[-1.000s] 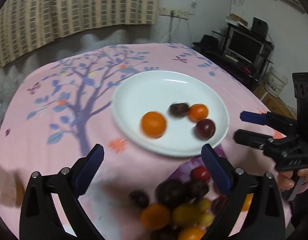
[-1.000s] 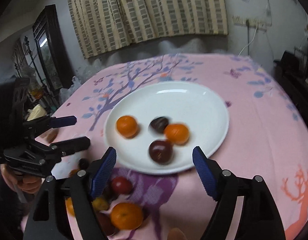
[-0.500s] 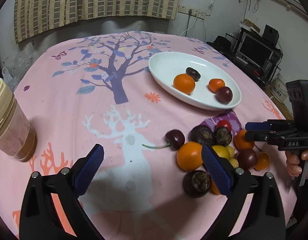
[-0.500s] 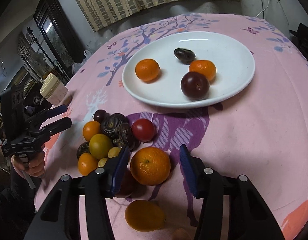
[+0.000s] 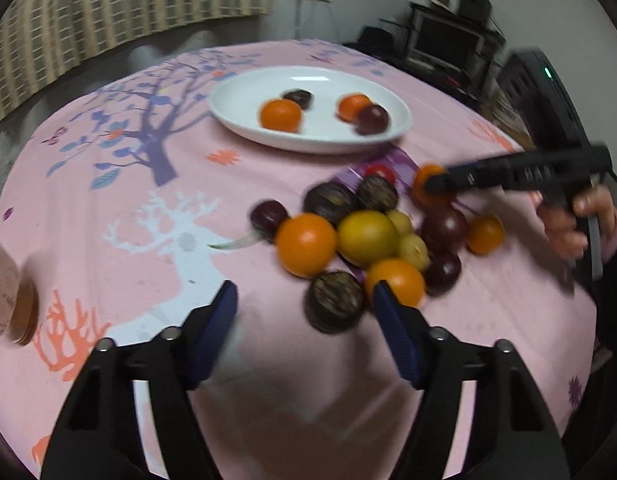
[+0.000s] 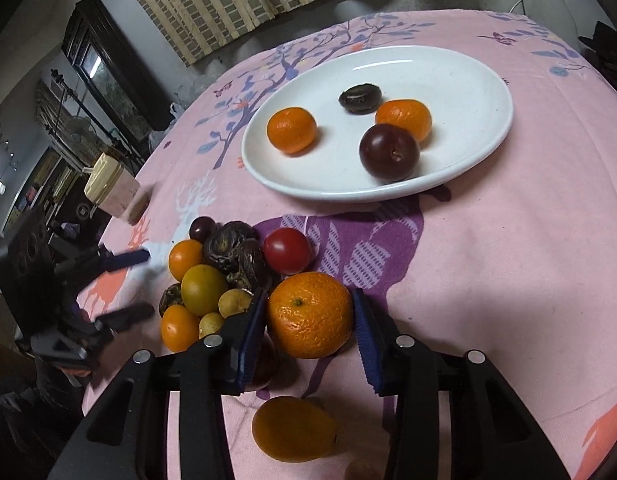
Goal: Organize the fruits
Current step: 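Grasp a mangosteen with the left tool while the right tool grasps a large orange, then lower both held fruits onto the white plate and open both tools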
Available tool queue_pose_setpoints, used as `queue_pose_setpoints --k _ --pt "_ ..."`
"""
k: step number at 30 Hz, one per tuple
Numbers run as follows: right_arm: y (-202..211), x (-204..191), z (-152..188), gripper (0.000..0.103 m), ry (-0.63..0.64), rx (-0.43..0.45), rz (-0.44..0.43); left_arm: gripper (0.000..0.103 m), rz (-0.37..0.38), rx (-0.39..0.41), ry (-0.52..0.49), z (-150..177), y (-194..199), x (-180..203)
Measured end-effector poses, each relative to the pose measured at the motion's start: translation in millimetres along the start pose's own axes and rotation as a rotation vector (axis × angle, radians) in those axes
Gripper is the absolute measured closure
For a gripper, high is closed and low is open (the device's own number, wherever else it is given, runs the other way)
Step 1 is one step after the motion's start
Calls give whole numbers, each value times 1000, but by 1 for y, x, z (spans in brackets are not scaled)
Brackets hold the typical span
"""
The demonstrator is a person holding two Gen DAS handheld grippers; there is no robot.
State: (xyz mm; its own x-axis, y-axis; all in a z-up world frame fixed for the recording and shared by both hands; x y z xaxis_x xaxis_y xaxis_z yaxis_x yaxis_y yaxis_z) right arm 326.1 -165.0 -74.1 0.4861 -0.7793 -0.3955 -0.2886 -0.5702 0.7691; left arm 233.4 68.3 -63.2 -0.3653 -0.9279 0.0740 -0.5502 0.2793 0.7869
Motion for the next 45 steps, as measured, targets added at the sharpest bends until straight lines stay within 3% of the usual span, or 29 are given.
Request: queue_pose_setpoints --k 4,12,16,23,25,29,33,36,39,45 --pt "1 0 0 60 -3 1 -3 40 9 -3 -60 5 -3 13" --pt "6 -2 -2 60 6 19 -4 50 29 -29 -24 7 -6 -3" --pt "6 -4 -2 60 10 19 -6 52 31 -51 -67 11 -13 6" --pt "6 -5 -2 60 27 29 18 55 -1 -47 -63 7 -23 10" --pt "7 -6 -2 60 35 40 33 66 7 -48 -73 7 -22 13" --pt "14 -4 -7 60 46 89 63 66 -26 -35 -90 2 -16 17" --pt "34 -3 -27 60 28 221 90 66 -19 61 -55 -29 9 8" --pt "35 1 -50 60 10 312 152 66 -38 128 1 -74 11 -1" --pt "24 12 -75 60 2 363 245 66 -73 141 40 -116 -15 -3" --pt "9 35 -92 59 -25 348 278 66 -93 53 53 -154 -78 8"
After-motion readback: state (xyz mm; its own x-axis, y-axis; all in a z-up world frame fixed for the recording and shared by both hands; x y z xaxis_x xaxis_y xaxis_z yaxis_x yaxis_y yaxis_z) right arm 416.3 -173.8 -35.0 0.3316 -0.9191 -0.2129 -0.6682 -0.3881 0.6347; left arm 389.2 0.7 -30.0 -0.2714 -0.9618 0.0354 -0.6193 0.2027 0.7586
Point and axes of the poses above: each gripper's, at about its wrist camera, not at the fingertips, and y roughly against the way its jaws point, x to its right, z to its underside, the point moved 3 cm from there along -y, roughly the way its jaws point, and after that the axes turned 1 degree about z, right-handed, at the moved point
